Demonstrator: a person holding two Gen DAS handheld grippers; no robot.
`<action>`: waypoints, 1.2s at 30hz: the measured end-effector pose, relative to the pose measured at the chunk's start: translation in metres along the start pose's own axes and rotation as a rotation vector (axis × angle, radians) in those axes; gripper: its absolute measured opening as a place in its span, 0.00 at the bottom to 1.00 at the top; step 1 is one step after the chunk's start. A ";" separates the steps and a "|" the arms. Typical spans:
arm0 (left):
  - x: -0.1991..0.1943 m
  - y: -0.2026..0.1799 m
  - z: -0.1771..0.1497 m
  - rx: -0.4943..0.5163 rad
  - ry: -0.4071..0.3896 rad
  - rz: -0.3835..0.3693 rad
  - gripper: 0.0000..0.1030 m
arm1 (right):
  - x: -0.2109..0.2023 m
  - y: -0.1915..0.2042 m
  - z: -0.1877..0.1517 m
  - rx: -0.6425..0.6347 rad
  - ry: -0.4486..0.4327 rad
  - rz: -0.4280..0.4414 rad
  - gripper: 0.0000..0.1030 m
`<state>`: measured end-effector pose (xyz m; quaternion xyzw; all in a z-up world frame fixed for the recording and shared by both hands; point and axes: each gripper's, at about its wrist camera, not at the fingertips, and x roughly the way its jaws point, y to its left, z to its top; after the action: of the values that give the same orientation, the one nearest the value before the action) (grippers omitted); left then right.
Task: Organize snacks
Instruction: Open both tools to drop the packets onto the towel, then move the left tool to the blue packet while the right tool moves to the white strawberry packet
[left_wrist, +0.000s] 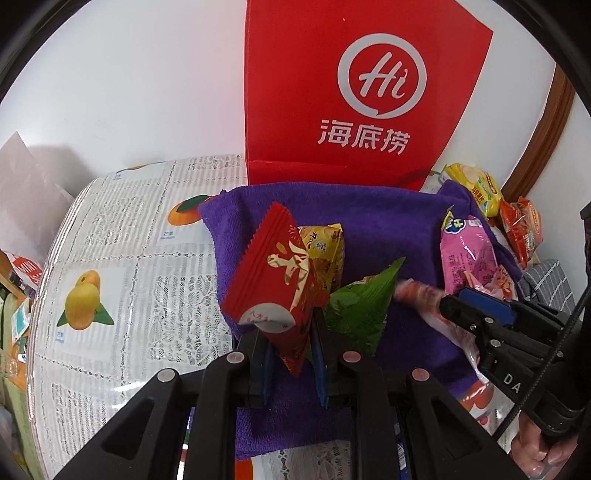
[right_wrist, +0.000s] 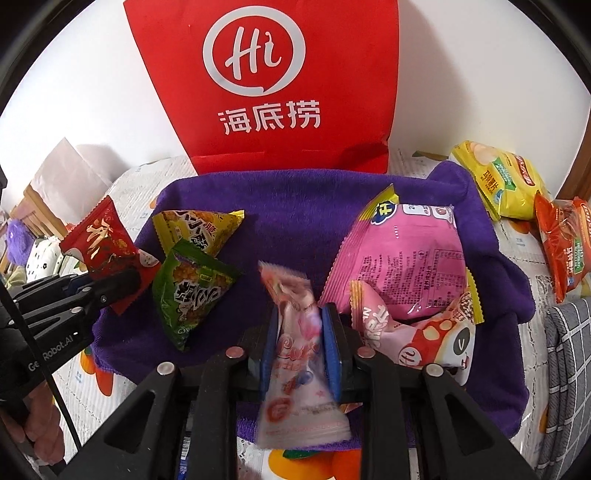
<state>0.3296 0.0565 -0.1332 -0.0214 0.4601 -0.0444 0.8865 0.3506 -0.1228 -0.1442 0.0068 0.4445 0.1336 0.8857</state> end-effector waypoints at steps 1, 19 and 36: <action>0.000 0.000 0.000 -0.001 0.000 -0.004 0.17 | -0.001 0.000 0.000 -0.004 -0.001 -0.003 0.24; -0.060 -0.009 -0.013 0.018 -0.028 0.009 0.55 | -0.077 -0.001 -0.016 0.009 -0.090 -0.018 0.45; -0.082 -0.046 -0.074 -0.007 0.000 -0.063 0.55 | -0.125 -0.034 -0.095 0.040 -0.069 -0.040 0.45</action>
<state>0.2193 0.0193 -0.1056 -0.0390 0.4594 -0.0705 0.8846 0.2122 -0.1958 -0.1081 0.0203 0.4165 0.1067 0.9026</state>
